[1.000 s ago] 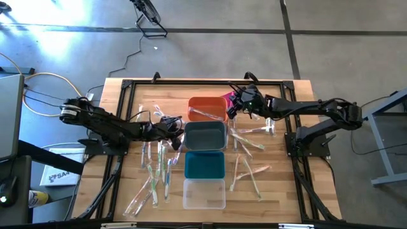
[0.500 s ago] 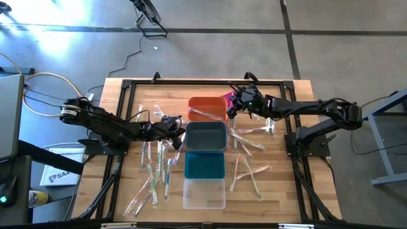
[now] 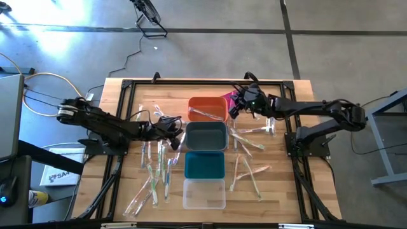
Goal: Pick & Place Toothbrushes
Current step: Put the green toothbrush into the green bin
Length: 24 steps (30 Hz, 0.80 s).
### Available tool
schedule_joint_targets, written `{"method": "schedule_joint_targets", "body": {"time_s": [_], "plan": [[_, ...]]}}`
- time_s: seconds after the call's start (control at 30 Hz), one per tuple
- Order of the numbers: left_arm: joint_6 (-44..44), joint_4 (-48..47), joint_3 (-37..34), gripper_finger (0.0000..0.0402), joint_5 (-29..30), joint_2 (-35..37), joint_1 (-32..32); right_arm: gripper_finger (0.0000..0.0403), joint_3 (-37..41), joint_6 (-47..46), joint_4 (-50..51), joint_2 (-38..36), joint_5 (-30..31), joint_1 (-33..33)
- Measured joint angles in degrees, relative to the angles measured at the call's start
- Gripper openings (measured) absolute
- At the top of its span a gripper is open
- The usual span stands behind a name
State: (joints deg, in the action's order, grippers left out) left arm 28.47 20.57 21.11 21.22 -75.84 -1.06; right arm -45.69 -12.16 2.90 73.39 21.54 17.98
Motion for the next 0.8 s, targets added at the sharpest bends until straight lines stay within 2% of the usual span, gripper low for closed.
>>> {"method": "schedule_joint_targets", "body": {"time_s": [0.33, 0.63, 0.8], "plan": [[-10.45, -12.16, 0.00, 0.0005, 0.04, 17.98, -0.02, 0.0002, 0.00, 0.01, 1.41, -1.01, -0.78, 0.00], [-13.75, -21.78, 0.00, 0.0006, -0.05, 31.02, -0.04, 0.0002, 0.00, -0.80, 5.60, -1.29, -0.42, 0.28], [-14.73, -25.03, 0.00, 0.0006, 0.32, 34.46, -0.04, 0.0002, 0.00, -5.88, 11.16, -1.29, 5.78, 0.28]]}}
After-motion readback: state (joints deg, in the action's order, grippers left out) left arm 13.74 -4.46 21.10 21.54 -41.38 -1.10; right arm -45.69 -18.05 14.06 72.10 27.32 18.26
